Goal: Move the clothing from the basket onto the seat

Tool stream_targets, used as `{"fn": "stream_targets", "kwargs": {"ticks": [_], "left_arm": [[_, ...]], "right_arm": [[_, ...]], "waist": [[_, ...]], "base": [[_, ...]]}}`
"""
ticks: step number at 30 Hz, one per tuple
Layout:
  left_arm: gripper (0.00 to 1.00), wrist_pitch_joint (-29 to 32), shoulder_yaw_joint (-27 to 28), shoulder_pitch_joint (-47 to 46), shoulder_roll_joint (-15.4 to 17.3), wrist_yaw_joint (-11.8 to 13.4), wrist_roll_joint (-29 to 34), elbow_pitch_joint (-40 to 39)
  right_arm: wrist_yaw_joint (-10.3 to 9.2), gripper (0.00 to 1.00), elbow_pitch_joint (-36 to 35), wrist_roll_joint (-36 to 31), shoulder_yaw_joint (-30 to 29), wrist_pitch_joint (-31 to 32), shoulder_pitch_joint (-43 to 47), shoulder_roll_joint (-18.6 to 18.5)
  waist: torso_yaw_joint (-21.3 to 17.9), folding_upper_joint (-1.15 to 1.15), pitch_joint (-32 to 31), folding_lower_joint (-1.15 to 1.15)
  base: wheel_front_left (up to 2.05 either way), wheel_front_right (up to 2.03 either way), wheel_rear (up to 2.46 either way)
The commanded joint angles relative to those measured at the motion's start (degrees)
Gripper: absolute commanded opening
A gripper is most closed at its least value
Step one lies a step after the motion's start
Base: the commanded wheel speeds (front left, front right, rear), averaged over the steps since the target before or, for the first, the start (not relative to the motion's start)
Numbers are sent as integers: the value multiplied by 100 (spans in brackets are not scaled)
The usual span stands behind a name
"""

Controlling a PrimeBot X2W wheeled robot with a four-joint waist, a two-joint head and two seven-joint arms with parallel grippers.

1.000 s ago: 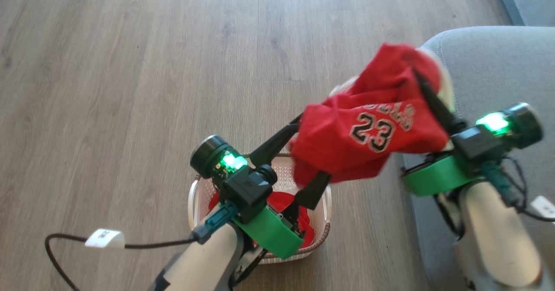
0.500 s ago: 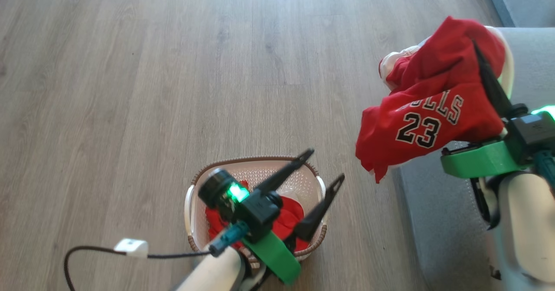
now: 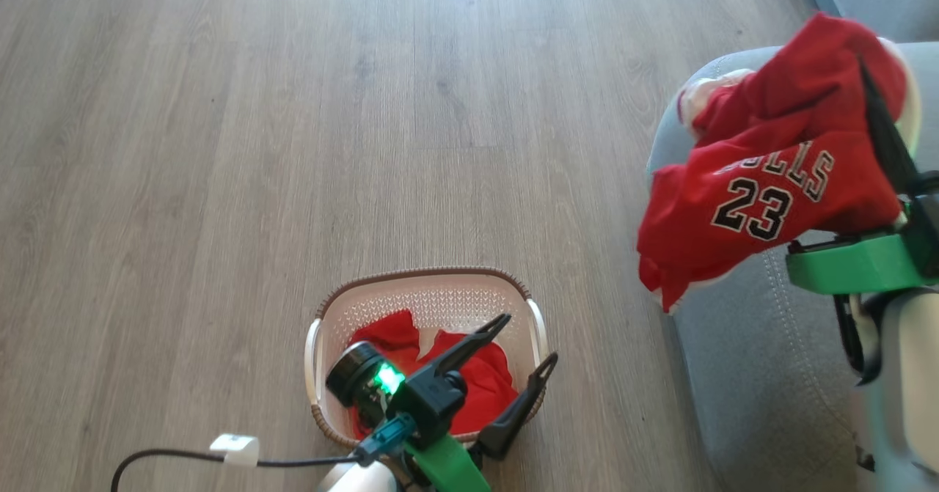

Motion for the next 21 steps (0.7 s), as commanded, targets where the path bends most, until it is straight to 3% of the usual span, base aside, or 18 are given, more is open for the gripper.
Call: {"fn": "stream_targets", "kwargs": {"ticks": [1, 13, 21], "left_arm": [[100, -28, 252, -139, -4, -5, 29, -152], [100, -28, 434, -50, -51, -5, 121, -31], [100, -28, 512, -76, -65, -5, 133, -99]], "right_arm": [[-2, 0, -221, 27, 74, -20, -50, -41], [-2, 0, -182, 16, -71, -20, 10, -15], [-2, 0, -135, -39, -267, -20, -42, -11]], "waist": [[-1, 0, 11, 0], [-70, 0, 95, 0], [-380, 0, 190, 0]], "base": [[0, 0, 0], [0, 0, 0], [0, 0, 0]]}}
